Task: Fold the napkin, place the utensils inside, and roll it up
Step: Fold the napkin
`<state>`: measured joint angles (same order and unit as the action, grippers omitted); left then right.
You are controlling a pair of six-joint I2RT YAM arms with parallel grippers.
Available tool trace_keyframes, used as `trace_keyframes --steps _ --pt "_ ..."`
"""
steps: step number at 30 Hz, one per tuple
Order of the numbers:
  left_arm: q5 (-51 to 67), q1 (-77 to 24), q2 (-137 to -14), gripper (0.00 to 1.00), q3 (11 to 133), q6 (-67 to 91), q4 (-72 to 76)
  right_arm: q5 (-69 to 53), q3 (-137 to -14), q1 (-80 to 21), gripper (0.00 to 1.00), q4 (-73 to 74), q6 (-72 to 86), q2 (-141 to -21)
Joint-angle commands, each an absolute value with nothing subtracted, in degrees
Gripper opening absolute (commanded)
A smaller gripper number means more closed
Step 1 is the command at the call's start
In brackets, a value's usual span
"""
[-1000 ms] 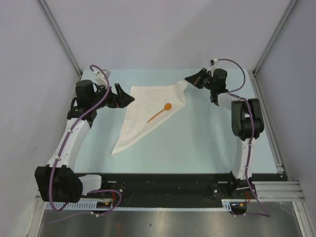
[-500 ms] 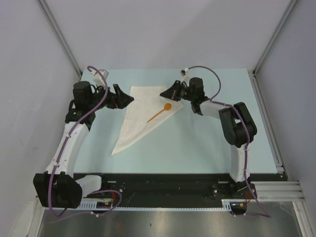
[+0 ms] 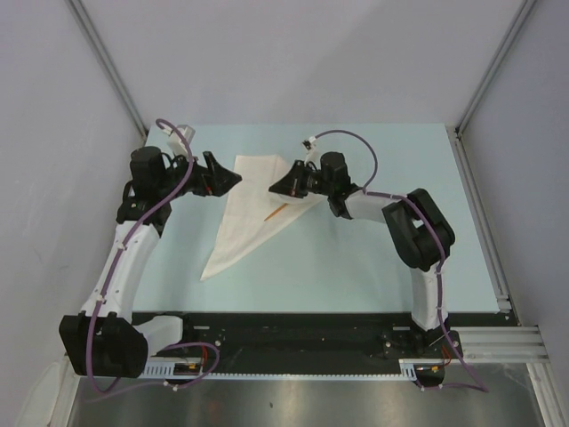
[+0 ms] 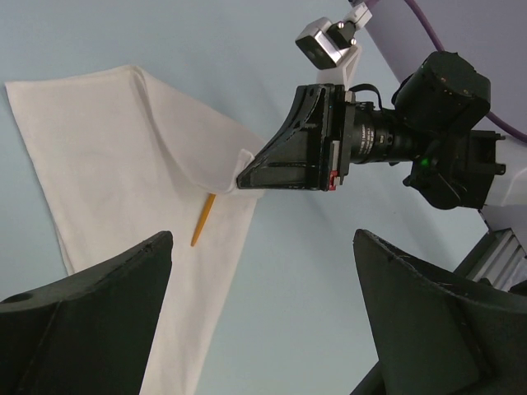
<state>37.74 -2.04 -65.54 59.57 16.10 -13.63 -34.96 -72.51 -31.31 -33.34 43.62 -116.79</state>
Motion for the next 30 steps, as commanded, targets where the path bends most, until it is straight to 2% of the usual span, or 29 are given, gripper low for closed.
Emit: trace_keyframes --steps 1,14,17,18,20,21,25,30 --pt "39.3 -1.5 -63.7 0.95 59.1 17.0 -11.0 -34.9 -72.0 -33.0 0.0 -36.1 43.9 -114.5" --pt "39.8 -1.5 -64.2 0.95 59.0 17.2 -10.8 -34.5 -71.8 -35.7 0.0 -38.4 46.2 -118.7" --pt "39.9 -1.5 -64.2 0.95 58.9 17.3 -10.7 -34.8 -71.8 -36.0 0.18 -37.5 45.4 -119.8" --pt "39.9 -1.5 -64.2 0.95 58.9 17.3 -10.7 -34.9 -71.8 -36.3 0.31 -36.9 45.2 -119.8" --pt "39.8 -1.5 -64.2 0.96 58.9 17.4 -10.6 -35.4 -71.5 -36.6 0.45 -36.7 44.0 -119.4" --pt "39.7 -1.5 -64.2 0.96 58.8 17.3 -10.6 -35.6 -71.5 -37.2 0.56 -35.7 43.4 -119.0" --pt "39.6 -1.5 -64.2 0.96 58.8 17.4 -10.6 -35.2 -71.6 -38.2 0.71 -29.6 37.0 -114.5" --pt "39.5 -1.5 -64.1 0.96 58.7 17.5 -10.6 -29.5 -69.4 -40.8 0.74 -17.0 21.2 -108.5"
